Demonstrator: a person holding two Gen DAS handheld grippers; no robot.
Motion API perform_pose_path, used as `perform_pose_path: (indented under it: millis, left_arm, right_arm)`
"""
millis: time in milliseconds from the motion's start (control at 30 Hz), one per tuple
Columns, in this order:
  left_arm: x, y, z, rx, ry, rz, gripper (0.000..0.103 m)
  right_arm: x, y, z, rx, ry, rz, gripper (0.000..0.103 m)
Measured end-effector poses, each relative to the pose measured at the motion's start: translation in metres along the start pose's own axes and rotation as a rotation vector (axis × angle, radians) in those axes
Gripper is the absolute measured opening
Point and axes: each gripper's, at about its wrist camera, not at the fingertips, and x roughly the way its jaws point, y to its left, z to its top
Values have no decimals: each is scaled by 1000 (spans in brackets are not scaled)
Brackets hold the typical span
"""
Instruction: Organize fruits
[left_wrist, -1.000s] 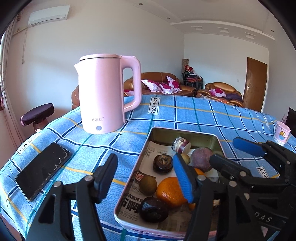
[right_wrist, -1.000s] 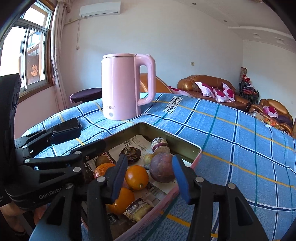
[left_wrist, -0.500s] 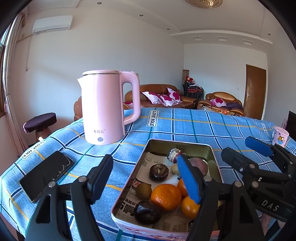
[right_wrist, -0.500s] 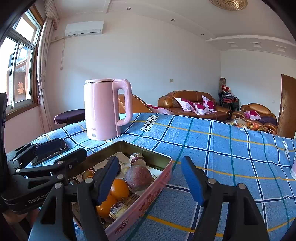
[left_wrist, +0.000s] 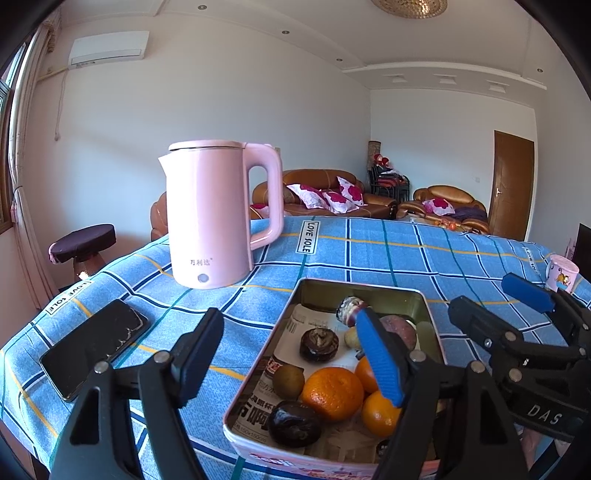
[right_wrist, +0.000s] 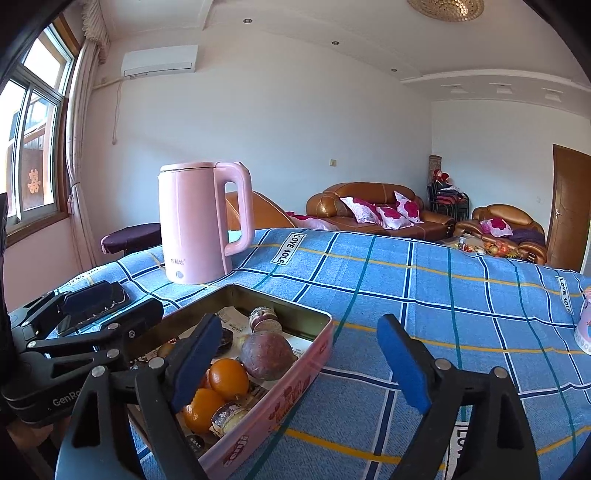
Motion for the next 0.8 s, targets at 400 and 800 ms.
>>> perform_pose_path:
  millis: [400,800]
  left_arm:
    - [-2,0,0,-1,-5,4,81]
    - [0,1,0,-6,2,19,92]
  right_arm:
    - [0,0,0,0,2,-3,88]
    - [1,-3,-1,11,1,-7,88]
